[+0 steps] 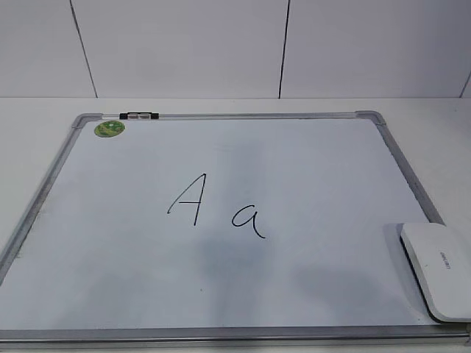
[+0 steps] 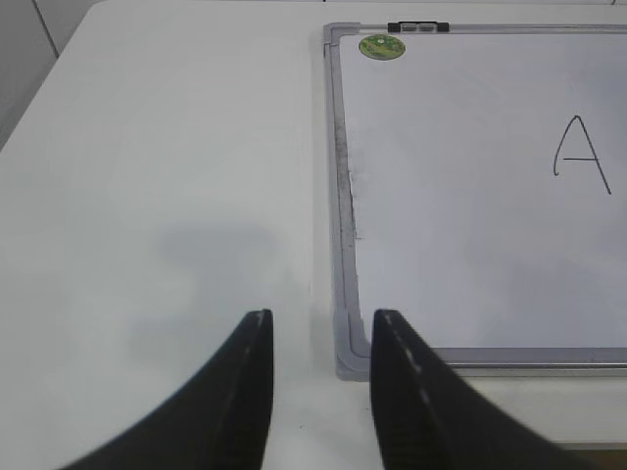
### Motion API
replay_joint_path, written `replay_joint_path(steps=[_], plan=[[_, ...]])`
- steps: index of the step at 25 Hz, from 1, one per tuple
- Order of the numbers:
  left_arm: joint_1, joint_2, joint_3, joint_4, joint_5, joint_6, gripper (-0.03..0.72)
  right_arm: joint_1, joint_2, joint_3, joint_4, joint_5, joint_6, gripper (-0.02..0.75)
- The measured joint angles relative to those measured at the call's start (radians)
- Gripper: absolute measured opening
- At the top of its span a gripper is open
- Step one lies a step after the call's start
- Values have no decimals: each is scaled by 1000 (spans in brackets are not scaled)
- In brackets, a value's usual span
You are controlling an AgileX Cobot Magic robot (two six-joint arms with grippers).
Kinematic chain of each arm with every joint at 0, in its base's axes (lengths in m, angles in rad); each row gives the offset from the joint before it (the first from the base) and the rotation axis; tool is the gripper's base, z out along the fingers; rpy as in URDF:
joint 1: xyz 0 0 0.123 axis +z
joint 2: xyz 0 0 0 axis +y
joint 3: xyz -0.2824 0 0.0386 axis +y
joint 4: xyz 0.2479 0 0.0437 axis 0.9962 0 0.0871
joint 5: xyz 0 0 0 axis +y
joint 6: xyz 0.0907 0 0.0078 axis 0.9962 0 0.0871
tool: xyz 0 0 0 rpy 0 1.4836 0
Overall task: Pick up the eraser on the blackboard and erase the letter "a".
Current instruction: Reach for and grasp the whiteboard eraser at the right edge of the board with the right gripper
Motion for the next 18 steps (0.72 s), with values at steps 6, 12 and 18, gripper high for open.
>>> replay_joint_path(steps=[6, 12, 18], plan=[[0, 0, 0, 0, 0, 0, 236, 0, 0, 0, 0, 0, 0, 543], [0, 0, 0, 0, 0, 0, 236, 0, 0, 0, -10, -2, 0, 543], [0, 0, 0, 0, 0, 0, 236, 0, 0, -18, 55, -71, -15, 543]])
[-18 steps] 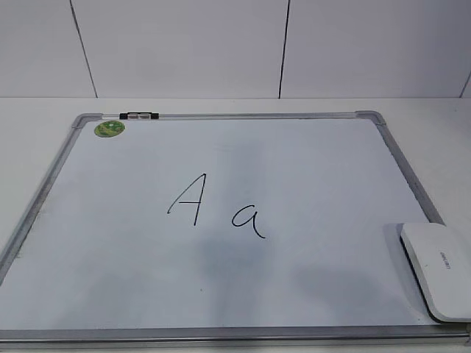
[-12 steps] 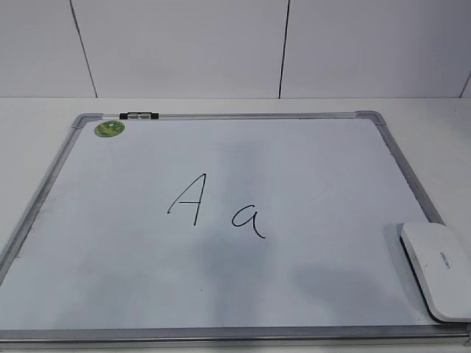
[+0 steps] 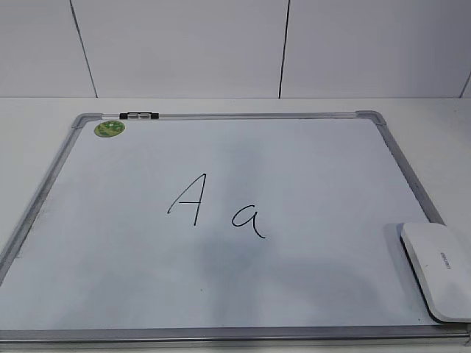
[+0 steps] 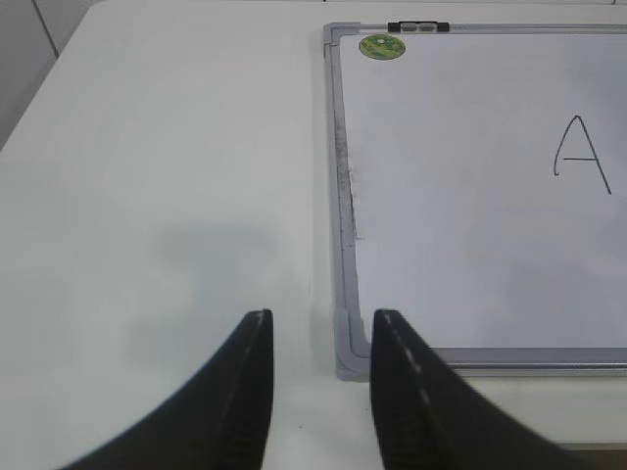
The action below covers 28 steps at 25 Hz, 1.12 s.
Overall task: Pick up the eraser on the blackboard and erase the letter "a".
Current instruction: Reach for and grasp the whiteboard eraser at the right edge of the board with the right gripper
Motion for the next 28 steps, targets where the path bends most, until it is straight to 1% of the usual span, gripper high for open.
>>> replay_joint_path(steps=[5, 12, 22, 28], plan=[[0, 0, 0, 0, 0, 0, 236, 0, 24, 0, 112, -1, -93, 543], [0, 0, 0, 0, 0, 0, 236, 0, 201, 0, 218, -17, -177, 543], [0, 0, 0, 0, 0, 0, 236, 0, 427, -2, 291, -49, -211, 543], [0, 0, 0, 0, 0, 0, 236, 0, 586, -71, 310, -52, -214, 543]])
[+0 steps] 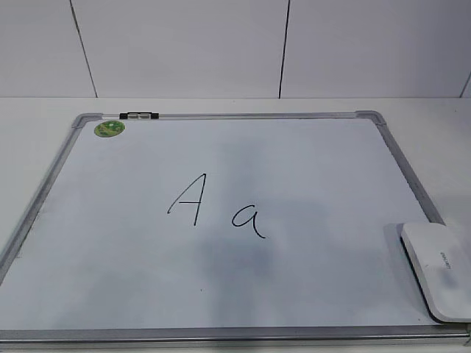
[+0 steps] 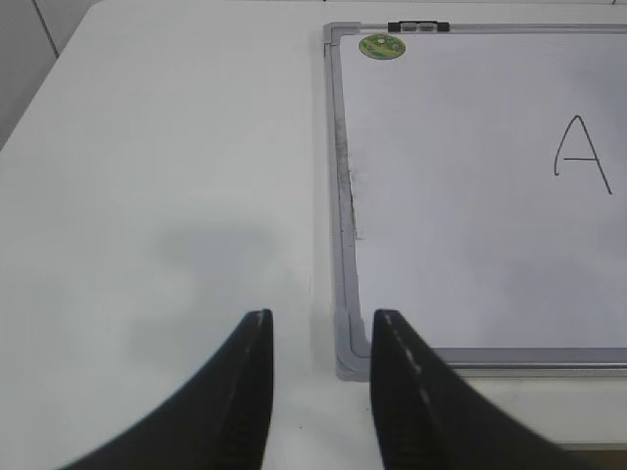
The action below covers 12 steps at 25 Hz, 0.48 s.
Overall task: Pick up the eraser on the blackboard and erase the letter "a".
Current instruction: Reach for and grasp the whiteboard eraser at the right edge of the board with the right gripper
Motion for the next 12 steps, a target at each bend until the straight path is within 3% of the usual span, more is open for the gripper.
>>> replay_joint_path(steps=[12], plan=[[0, 0, 0, 0, 0, 0, 236, 0, 204, -149, 17, -21, 45, 544]])
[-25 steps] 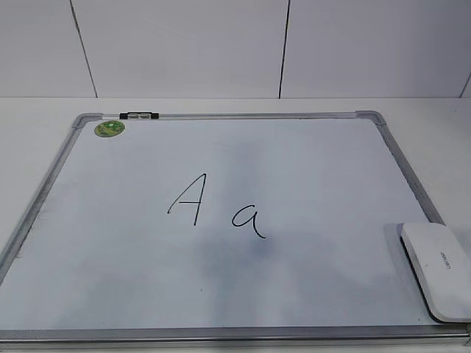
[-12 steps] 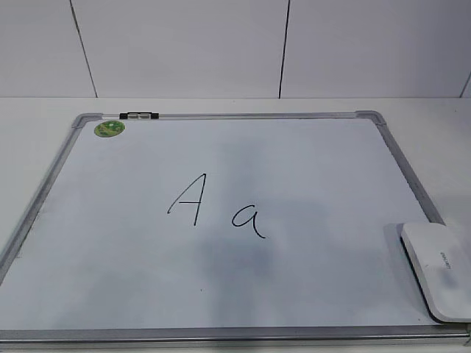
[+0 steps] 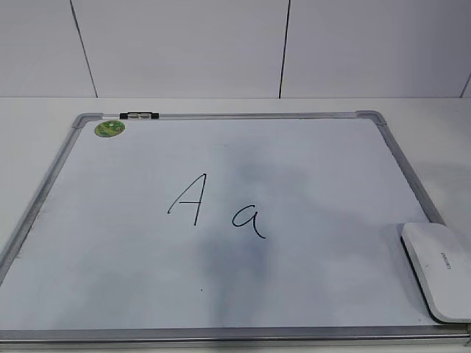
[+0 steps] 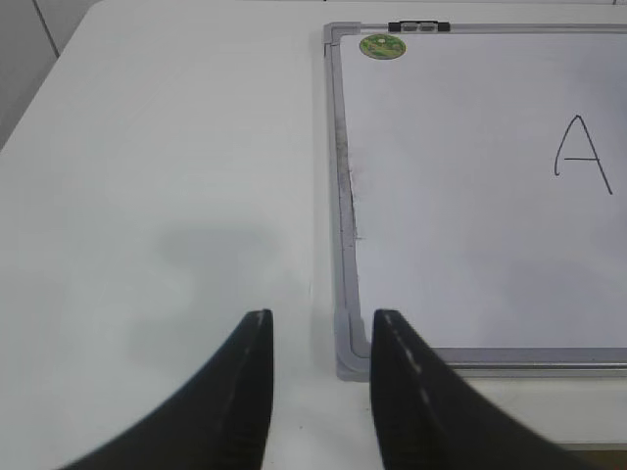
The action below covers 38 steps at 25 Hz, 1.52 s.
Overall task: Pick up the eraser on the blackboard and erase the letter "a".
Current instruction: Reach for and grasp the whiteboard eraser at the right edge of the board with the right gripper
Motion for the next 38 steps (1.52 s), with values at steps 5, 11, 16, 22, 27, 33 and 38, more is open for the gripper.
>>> replay_joint_path(steps=[5, 11, 16, 22, 27, 33, 38], plan=[[0, 0, 0, 0, 0, 0, 236, 0, 35, -2, 0, -6, 61, 544], [0, 0, 0, 0, 0, 0, 236, 0, 140, -14, 0, 22, 63, 591], [0, 0, 0, 0, 0, 0, 236, 0, 255, -61, 2, 66, 61, 655], [0, 0, 0, 0, 0, 0, 236, 16, 371, -103, 6, 75, 60, 658], [0, 0, 0, 0, 0, 0, 236, 56, 468, -138, -40, 73, 92, 659], [0, 0, 0, 0, 0, 0, 236, 112, 554, -144, -98, 30, 173, 659], [0, 0, 0, 0, 0, 0, 236, 144, 619, -146, -142, -1, 227, 660]])
